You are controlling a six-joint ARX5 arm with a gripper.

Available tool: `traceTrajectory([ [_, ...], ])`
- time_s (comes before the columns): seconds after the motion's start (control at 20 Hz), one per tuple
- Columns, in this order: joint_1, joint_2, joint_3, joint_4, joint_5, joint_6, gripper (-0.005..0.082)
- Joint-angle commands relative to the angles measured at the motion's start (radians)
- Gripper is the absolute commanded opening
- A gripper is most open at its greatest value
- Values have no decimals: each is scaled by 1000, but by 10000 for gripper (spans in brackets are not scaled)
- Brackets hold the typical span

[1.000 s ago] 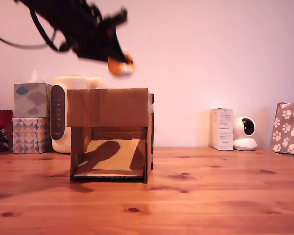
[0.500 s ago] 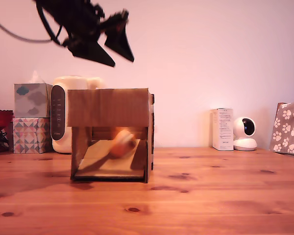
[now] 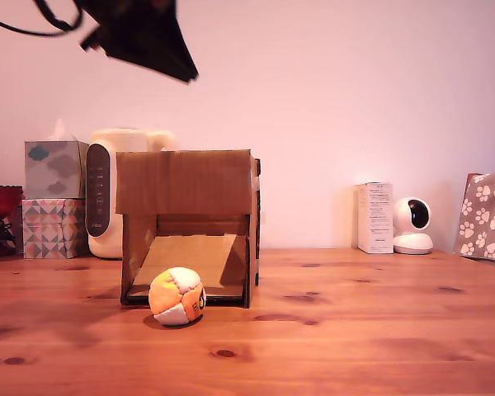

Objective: Drop the footbag into the cardboard dice tower

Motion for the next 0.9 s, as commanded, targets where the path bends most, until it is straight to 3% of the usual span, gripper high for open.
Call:
traceTrajectory([
  [0.0, -3, -48, -92, 59, 8, 4, -24],
  [0.45, 4, -294, -477, 348, 4, -41, -24],
  [0.65, 49, -424, -628, 377, 3, -61, -24],
  [0.85, 90, -573, -747, 349, -8, -114, -24],
])
